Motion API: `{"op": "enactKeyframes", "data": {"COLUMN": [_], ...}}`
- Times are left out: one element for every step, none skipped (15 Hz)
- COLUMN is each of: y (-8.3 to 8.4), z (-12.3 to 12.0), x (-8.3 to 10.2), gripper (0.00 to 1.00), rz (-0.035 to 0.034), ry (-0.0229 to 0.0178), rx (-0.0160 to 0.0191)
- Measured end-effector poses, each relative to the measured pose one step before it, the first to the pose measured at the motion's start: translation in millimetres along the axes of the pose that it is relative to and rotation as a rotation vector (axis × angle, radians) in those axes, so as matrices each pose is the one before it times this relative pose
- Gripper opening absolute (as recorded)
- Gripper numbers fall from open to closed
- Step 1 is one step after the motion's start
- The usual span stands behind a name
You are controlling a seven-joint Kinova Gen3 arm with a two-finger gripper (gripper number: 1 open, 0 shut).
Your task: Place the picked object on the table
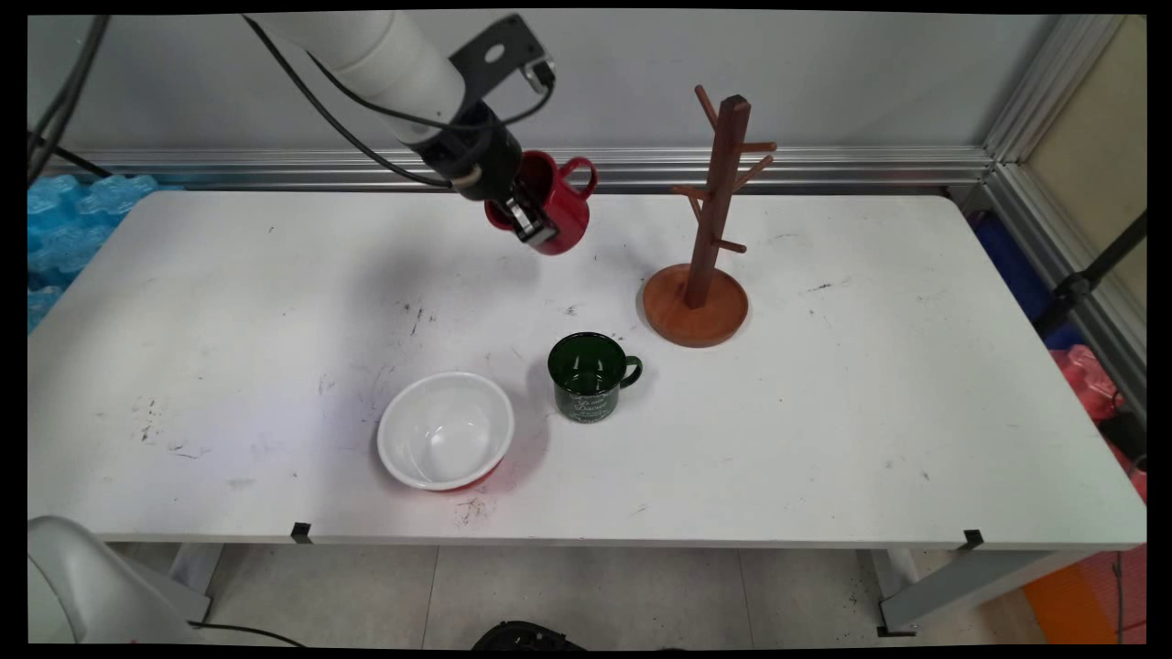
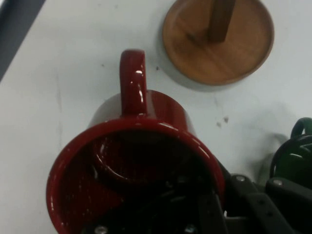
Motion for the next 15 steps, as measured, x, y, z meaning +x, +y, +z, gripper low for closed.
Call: {"op": "enactKeyframes", "data": {"y": [0.86,1.11,1.06,0.97,1.05,1.05,0.68,0.48,0.73,0.55,1.01,0.79,1.28,1.61,1.69], "z": [4.79,5.77,5.45,4.55,4.99,4.95,3.9,2.62,3.79,2.5,3.71,2.46,3.55,4.04,3.79], "x": [0.44,0.47,0.53,0.43,0.3,0.72,0.89,0.63,0.95,0.72,1.33,1.04,1.68,2.23,2.59], "gripper": [0.0,0.0,0.0,0.0,0.0,0.0,0.0,0.0,0.0,0.0,0.0,0.0,0.0,0.0,0.0], "rz": [-0.00363,-0.00457,-0.00412,-0.00376,-0.00505,-0.00472,-0.00448,-0.00394,-0.00684,-0.00508,-0.00733,-0.00541,-0.00895,-0.01235,-0.01169], "ry": [-0.01174,-0.01471,-0.01462,-0.0125,-0.01515,-0.01454,-0.01141,-0.00776,-0.01168,-0.0072,-0.01035,-0.00686,-0.00937,-0.01082,-0.00966], "rx": [0.00135,0.00234,0.00235,0.00207,0.00292,0.00277,0.00303,0.00185,0.00221,0.00104,0.00094,0.0001,-0.00047,-0.00129,-0.00187]}}
